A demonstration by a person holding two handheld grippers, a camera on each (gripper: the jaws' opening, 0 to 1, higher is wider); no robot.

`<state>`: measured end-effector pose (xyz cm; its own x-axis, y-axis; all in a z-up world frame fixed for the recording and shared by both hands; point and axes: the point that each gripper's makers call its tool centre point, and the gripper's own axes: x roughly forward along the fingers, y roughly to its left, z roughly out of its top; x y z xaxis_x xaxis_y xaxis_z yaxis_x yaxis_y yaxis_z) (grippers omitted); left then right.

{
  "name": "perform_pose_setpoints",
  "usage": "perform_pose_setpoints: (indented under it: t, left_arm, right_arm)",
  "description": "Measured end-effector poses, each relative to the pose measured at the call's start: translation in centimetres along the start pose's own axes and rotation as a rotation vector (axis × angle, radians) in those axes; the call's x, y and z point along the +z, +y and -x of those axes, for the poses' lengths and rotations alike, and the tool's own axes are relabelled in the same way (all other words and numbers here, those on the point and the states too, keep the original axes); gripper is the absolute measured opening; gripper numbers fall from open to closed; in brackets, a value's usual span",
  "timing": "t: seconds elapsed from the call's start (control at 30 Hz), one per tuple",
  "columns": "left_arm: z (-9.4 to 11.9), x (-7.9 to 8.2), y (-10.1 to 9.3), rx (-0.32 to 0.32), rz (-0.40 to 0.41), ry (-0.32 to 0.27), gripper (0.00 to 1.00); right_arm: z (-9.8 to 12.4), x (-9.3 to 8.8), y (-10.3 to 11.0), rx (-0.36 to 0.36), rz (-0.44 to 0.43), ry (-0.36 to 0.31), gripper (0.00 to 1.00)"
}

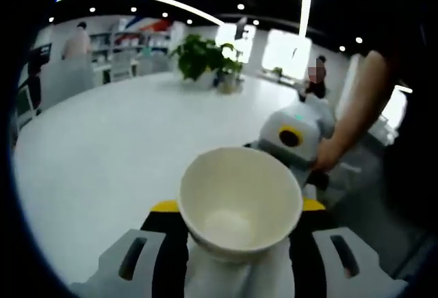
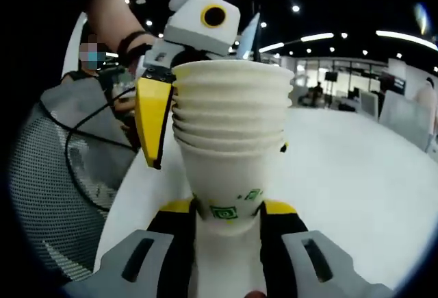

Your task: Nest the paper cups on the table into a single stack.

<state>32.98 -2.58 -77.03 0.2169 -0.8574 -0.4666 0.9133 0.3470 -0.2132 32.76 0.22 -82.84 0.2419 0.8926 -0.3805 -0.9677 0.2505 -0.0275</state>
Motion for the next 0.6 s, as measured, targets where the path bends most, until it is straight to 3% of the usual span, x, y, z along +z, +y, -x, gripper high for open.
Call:
perform_pose_setpoints:
  t: [0.2, 0.4, 0.6]
  left_arm:
    - [-0.1, 2.1, 2.3, -0.034, -0.012, 0.016, 0.57]
    - [-1.0, 5.7, 5.4, -0.037, -0.083, 0.000, 0.56]
    - [-2.3, 7.7, 8.5, -0.032, -0.134, 0.012, 0.56]
  right_arm:
    - [0.3, 1.3, -2.9, -0.021, 0.038, 0.016, 0.33]
    - [0.7, 3.0, -7.9, -0.070, 0.071, -0.001, 0.33]
    - [0.5, 3.5, -12.0, -0.103, 0.097, 0.000, 0.33]
